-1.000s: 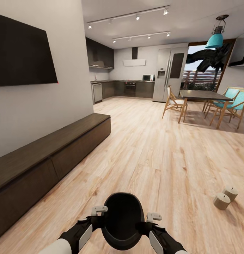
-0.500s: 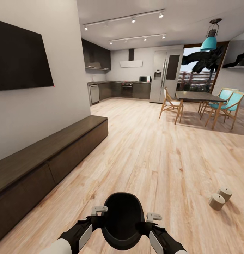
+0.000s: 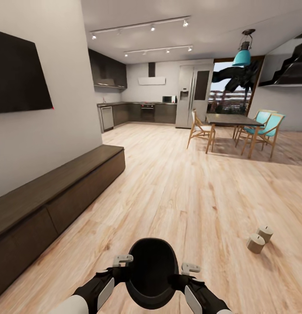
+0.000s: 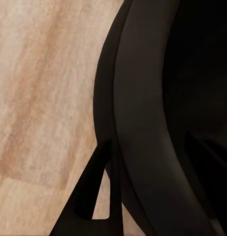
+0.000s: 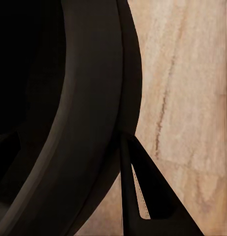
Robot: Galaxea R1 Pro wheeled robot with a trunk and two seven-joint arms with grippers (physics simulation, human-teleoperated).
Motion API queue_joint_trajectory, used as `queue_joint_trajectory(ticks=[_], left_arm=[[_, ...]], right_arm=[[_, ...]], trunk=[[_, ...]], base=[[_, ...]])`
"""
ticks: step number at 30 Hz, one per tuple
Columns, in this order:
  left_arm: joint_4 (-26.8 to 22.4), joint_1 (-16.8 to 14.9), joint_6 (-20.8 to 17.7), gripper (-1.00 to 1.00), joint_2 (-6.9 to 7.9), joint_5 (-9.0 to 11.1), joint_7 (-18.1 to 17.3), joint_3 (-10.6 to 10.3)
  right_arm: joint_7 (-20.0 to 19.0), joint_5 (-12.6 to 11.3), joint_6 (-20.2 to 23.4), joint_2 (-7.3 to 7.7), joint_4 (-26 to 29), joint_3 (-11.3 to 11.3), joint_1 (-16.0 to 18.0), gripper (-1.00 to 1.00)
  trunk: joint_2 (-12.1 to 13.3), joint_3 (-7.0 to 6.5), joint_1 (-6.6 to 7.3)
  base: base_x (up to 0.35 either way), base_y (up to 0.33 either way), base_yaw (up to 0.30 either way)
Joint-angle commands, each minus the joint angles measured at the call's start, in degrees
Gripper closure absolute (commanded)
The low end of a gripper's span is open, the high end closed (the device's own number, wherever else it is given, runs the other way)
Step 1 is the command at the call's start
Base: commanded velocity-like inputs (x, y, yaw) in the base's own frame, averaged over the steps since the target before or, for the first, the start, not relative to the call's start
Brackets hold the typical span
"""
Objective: Place each of the two pumpkins and all three candles from the living room inside a cabinet in the living room (use any cabinet), then make sure every cabinet is closed, and position the cauldron so it is next to a table in the living room.
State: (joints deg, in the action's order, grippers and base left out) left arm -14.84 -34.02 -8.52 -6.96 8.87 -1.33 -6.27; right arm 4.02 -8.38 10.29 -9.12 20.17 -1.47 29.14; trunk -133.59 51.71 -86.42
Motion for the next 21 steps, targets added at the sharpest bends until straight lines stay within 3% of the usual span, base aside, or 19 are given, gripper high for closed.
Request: queue_joint_trajectory(ticks=[1, 21], left_arm=[[-0.2, 0.0, -0.3, 1.00, 0.02, 0.6, 0.0, -0.8], [-0.2, 0.0, -0.3, 1.00, 0.02, 0.6, 0.0, -0.8]], right_arm=[[-0.2, -1.6, 0.3, -0.72, 0.1, -0.4, 0.0, 1.00], [-0.2, -1.6, 0.3, -0.72, 0.1, -0.4, 0.0, 1.00]], trunk=[[0.0, -0.01, 0.02], [0.0, -1.14, 0.02]], base=[[0.000, 0.000, -0.219], [0.000, 0.000, -0.222]])
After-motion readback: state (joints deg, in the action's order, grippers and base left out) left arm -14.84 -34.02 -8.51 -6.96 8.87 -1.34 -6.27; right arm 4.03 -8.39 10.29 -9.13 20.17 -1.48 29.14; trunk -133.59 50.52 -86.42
